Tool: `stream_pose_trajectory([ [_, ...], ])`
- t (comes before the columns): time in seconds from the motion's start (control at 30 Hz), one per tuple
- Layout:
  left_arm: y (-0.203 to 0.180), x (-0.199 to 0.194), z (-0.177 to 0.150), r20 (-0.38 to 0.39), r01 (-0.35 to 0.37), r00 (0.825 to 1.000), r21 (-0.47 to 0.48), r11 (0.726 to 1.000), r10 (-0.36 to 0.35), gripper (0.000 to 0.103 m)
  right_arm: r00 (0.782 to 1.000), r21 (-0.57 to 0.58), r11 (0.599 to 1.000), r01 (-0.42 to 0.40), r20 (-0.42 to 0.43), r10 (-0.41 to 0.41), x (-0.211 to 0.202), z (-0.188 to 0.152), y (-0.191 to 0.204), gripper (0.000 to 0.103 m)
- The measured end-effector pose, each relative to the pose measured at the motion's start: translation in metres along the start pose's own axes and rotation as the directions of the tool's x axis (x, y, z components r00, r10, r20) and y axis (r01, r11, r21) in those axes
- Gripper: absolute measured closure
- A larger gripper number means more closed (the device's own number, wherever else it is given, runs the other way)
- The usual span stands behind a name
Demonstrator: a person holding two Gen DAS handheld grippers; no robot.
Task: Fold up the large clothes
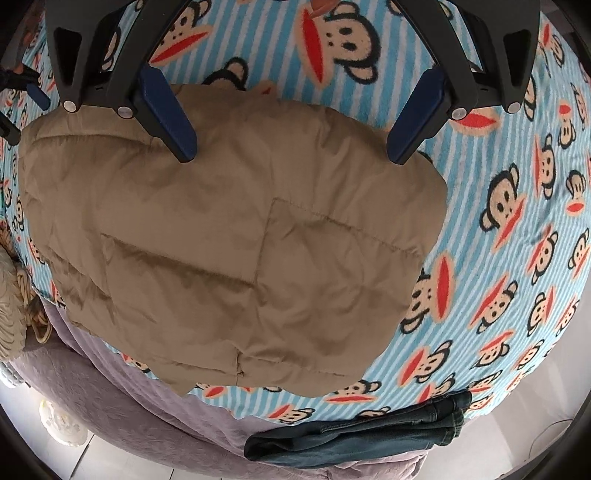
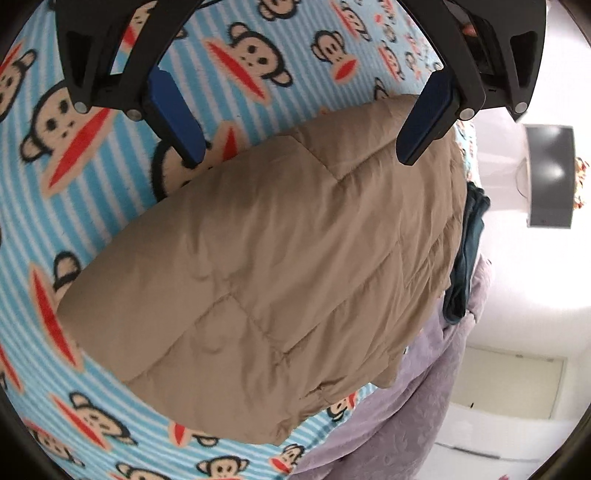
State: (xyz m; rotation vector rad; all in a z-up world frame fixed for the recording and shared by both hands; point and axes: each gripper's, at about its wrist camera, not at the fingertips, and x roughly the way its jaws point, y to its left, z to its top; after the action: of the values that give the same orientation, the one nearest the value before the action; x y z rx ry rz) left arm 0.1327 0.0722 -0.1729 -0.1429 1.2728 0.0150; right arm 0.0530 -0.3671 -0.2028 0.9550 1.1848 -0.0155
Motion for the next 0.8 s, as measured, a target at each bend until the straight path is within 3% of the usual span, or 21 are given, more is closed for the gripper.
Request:
stream_pose_trajectory([
  [0.23, 0.021, 0.001, -0.009, 0.002, 0.033, 0.999, -0.076, 0.997, -0.033, 0.0, 0.998, 0.093, 0.995, -0.03, -0.045, 0.034, 0.016, 0.0, -0.012, 0.0],
  [0.33, 0.04, 0.002, -0.016, 0.001, 0.093, 0.996, -0.16, 0.983, -0.094, 0.0, 0.998, 0.103, 0.994, -0.034, -0.049, 0.039, 0.016, 0.001, -0.015, 0.0],
  [0.43, 0.061, 0.007, -0.024, -0.003, 0.256, 0.964, -0.269, 0.928, -0.267, 0.0, 0.998, 0.108, 0.993, -0.036, -0.051, 0.042, 0.016, 0.002, -0.016, 0.0],
  [0.5, 0.069, 0.009, -0.029, 0.016, 0.329, 0.94, -0.315, 0.89, -0.342, 0.0, 0.997, 0.118, 0.992, -0.043, -0.053, 0.05, 0.014, 0.002, -0.021, 0.0],
  [0.67, 0.076, 0.022, -0.032, 0.061, 0.452, 0.884, -0.371, 0.811, -0.464, 0.0, 0.995, 0.135, 0.989, -0.064, -0.061, 0.073, 0.015, 0.001, -0.025, 0.0],
  [0.8, 0.069, 0.04, -0.028, 0.065, 0.479, 0.867, -0.378, 0.792, -0.493, 0.0, 0.993, 0.137, 0.987, -0.083, -0.07, 0.093, 0.021, 0.0, -0.023, 0.0],
])
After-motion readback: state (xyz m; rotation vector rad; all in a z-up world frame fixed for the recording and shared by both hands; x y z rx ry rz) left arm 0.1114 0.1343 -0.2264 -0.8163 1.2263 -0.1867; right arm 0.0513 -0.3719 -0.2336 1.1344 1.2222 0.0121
